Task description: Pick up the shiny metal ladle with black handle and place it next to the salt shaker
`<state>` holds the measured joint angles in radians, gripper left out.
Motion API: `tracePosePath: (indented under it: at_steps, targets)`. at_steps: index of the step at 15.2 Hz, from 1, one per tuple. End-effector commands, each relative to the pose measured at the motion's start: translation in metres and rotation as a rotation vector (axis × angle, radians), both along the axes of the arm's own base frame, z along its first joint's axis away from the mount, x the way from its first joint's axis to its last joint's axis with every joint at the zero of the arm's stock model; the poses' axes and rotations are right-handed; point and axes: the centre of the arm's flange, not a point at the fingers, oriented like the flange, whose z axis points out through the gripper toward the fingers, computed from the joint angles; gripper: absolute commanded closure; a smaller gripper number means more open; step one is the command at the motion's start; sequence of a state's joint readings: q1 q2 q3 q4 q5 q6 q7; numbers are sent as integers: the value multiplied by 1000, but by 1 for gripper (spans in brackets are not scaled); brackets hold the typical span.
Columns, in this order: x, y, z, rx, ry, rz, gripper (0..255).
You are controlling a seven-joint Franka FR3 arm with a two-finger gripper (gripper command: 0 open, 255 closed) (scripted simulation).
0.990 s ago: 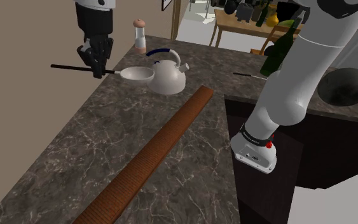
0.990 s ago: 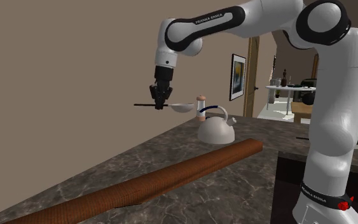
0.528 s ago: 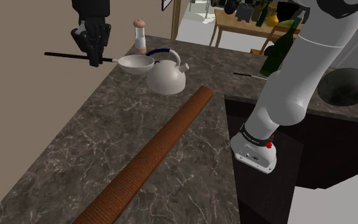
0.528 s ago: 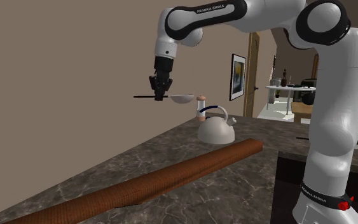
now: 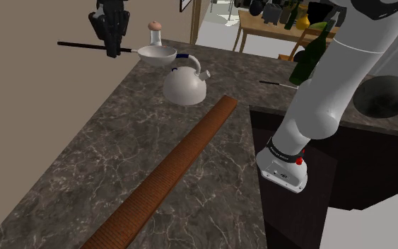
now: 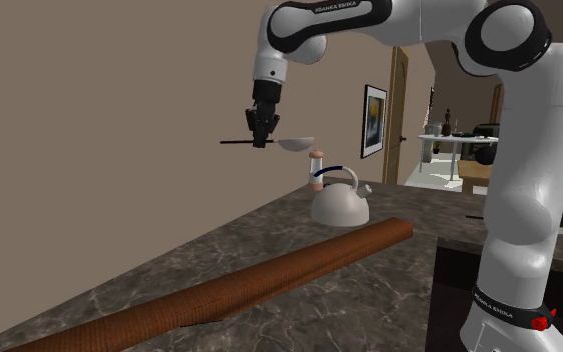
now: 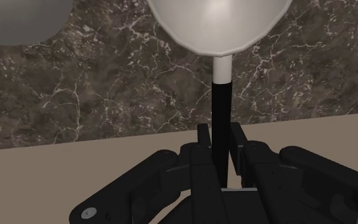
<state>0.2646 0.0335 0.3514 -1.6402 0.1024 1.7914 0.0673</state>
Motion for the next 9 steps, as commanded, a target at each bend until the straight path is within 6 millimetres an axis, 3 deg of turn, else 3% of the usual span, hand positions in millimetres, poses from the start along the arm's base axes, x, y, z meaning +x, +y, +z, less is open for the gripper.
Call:
tracePosePath:
  at_steps: [1,9]
  targets:
    - [10,-23,0,0,0,1,255]
    - [57,-117,0,0,0,1,255]
